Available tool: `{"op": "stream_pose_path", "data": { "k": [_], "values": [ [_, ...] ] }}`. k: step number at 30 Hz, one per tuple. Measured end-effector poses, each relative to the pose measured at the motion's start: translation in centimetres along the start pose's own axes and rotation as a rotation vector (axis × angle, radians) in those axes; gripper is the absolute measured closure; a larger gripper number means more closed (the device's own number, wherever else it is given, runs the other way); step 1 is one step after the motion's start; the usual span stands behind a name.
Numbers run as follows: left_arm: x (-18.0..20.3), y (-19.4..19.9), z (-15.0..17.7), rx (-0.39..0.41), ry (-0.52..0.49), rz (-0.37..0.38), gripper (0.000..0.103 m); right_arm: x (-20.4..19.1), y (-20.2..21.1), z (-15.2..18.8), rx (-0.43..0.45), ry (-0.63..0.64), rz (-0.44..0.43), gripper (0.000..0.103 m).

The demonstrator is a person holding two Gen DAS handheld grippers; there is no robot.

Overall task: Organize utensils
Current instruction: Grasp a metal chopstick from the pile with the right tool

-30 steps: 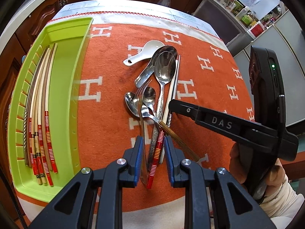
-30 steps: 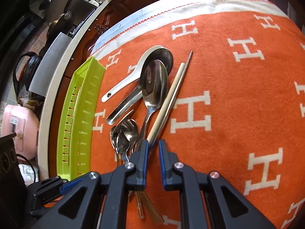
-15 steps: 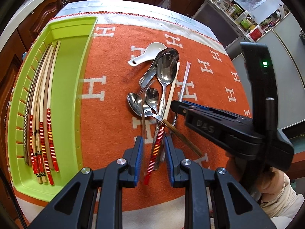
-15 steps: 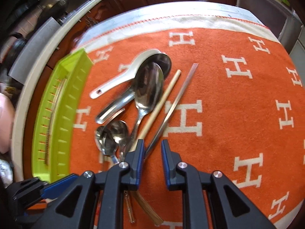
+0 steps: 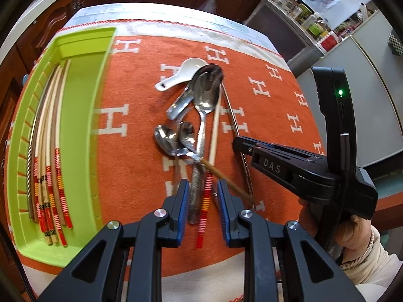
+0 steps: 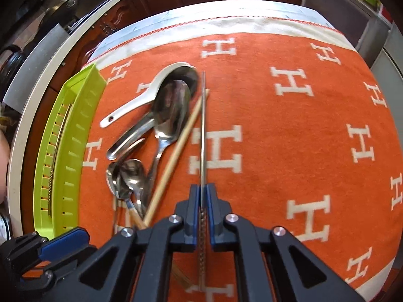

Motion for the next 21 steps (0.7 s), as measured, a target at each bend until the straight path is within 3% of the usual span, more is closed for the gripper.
{"op": "stream_pose_path", "data": {
  "k": [5,11,21],
  "values": [
    [1.8,-0.6,-1.5,-0.007,-0.036,0.033,0.083,2.2,0.6,0.4,0.01,-0.047,-0.01,0.098],
    [3.3,-2.8,-4.2,-0.057,-0.078,0.074,0.083,5.0,1.5,1.7,0.006,-0.152,-0.099,0.098],
    [3.8,-6.8,-5.9,-0.178,-0.078,0.011,0.086,6.8,1.7,2.5,-0.002,-0.222,-0.203,0.097]
  ]
}}
Point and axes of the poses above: each gripper's, at about its wrist camera, not at the fingertips, and y roughly against the way its jaws point, x to its right, z to its underside, the point moved 9 cm from there along -y, roughly the way its jaws point, and after that the axes turned 1 degree about y, right-handed, at the moved point
